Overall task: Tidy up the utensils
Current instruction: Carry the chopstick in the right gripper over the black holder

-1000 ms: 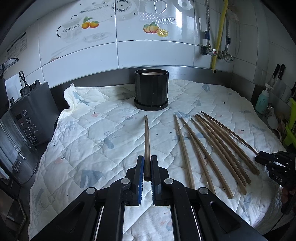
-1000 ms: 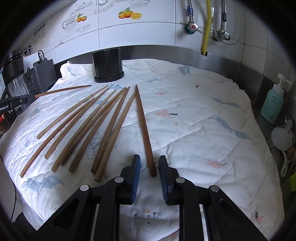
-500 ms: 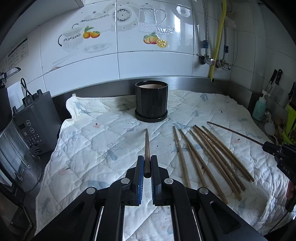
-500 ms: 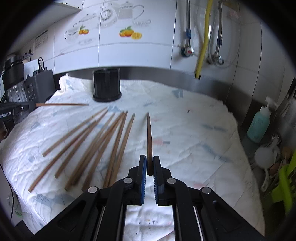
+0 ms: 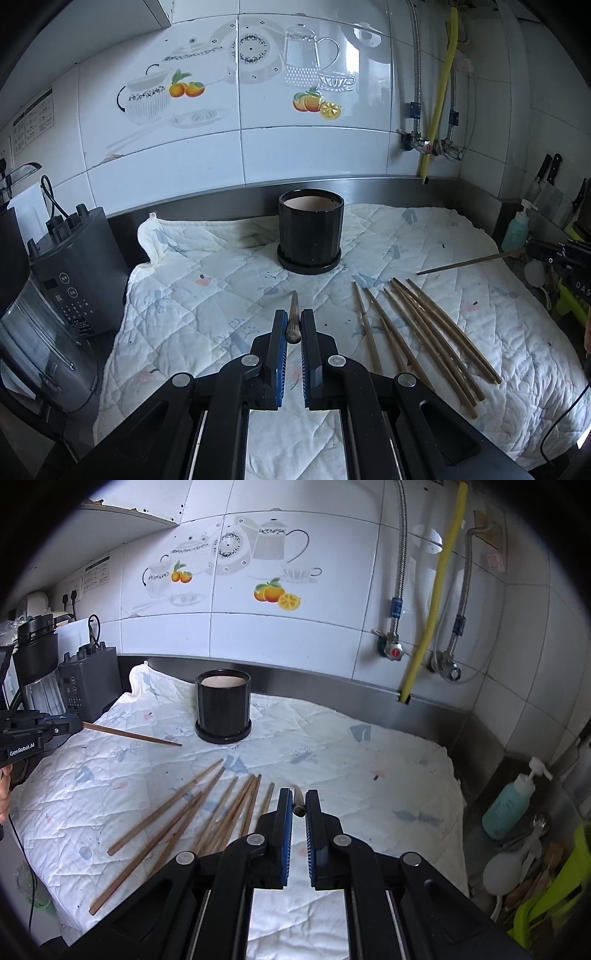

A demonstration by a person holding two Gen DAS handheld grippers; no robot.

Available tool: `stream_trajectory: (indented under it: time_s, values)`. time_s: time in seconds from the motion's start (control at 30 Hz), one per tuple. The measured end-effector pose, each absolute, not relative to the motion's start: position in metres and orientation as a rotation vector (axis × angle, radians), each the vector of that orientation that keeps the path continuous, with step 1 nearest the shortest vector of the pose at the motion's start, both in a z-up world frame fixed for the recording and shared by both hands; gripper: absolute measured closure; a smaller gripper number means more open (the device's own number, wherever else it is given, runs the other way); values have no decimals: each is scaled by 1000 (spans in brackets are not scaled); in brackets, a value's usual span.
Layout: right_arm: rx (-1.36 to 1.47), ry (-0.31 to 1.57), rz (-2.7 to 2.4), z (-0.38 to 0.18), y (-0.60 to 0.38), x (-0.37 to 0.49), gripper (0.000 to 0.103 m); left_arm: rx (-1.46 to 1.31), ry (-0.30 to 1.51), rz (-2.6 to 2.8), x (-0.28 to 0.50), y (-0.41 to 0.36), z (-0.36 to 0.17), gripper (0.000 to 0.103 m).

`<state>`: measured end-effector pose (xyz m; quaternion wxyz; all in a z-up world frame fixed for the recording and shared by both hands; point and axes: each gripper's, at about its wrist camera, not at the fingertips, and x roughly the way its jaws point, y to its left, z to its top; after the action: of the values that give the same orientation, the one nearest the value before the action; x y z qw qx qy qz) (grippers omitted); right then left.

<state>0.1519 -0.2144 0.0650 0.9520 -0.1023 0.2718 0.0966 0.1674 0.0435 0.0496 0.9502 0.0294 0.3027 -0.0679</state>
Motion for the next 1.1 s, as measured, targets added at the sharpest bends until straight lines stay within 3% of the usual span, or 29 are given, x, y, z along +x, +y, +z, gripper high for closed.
stream_trajectory:
  time_s: [1.1]
  values:
    - [-266,469,370,169,-161,243,95,108,423,-218,255,21,177,97]
